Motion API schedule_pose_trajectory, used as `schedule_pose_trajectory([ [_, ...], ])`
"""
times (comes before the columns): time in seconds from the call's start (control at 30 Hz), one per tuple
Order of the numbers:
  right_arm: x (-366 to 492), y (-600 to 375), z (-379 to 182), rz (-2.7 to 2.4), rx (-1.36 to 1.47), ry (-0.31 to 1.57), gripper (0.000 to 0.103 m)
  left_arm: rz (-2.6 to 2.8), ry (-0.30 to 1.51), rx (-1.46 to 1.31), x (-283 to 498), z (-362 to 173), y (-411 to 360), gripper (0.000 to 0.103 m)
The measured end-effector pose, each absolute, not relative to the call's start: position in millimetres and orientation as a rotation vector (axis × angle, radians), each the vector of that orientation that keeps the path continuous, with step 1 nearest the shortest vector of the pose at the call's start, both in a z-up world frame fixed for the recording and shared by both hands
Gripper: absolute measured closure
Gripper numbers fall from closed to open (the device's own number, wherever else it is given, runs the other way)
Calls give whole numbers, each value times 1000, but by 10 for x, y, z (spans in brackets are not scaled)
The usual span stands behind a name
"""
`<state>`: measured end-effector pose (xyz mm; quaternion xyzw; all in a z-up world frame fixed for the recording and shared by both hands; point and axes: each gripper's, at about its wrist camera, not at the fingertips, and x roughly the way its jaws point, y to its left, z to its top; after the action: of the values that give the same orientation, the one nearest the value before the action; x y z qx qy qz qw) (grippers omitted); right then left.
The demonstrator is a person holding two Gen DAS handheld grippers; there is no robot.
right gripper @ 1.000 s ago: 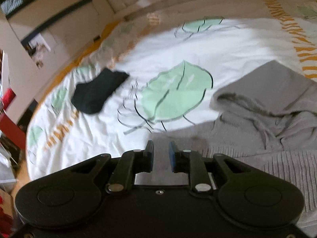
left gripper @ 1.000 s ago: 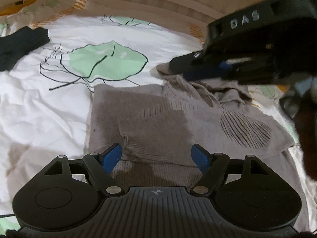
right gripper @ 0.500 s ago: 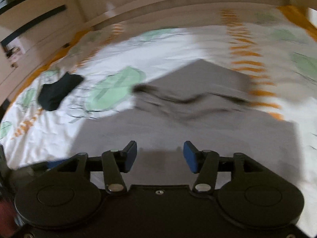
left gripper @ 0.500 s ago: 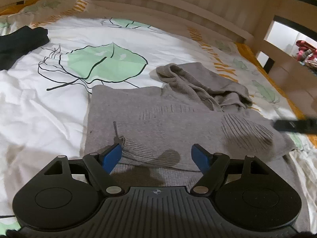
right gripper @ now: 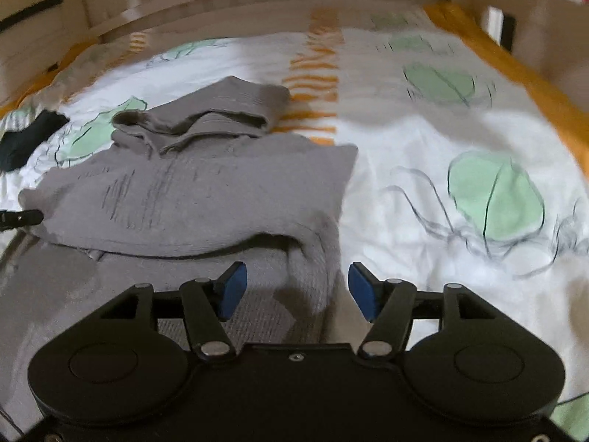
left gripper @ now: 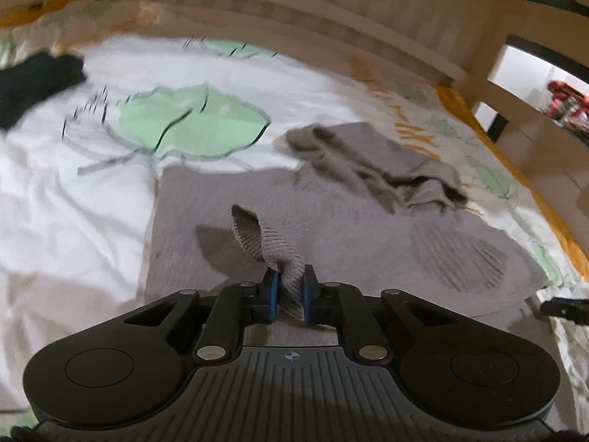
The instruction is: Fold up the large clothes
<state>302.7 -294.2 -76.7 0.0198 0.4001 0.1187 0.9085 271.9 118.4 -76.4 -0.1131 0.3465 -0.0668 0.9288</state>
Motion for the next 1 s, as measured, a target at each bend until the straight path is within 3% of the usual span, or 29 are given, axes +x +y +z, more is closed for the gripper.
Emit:
schedule_pose_trajectory([
  [0.2,3037,-3006,-790,219,42,833,28,-206,617,-248,2783,-179,1063,92],
  [0.63,3335,-2738,-953,225,28,776,27,-411,431,-183,3231,1205,255,92],
  [0.87,3457,-2937,-947,217,190,740,26,-430,389,-197,3307,1344,175,92],
  [1.0,3505,-3091,-1011,26,103,800,26,-398,411,-208,3310,1199,351,92],
])
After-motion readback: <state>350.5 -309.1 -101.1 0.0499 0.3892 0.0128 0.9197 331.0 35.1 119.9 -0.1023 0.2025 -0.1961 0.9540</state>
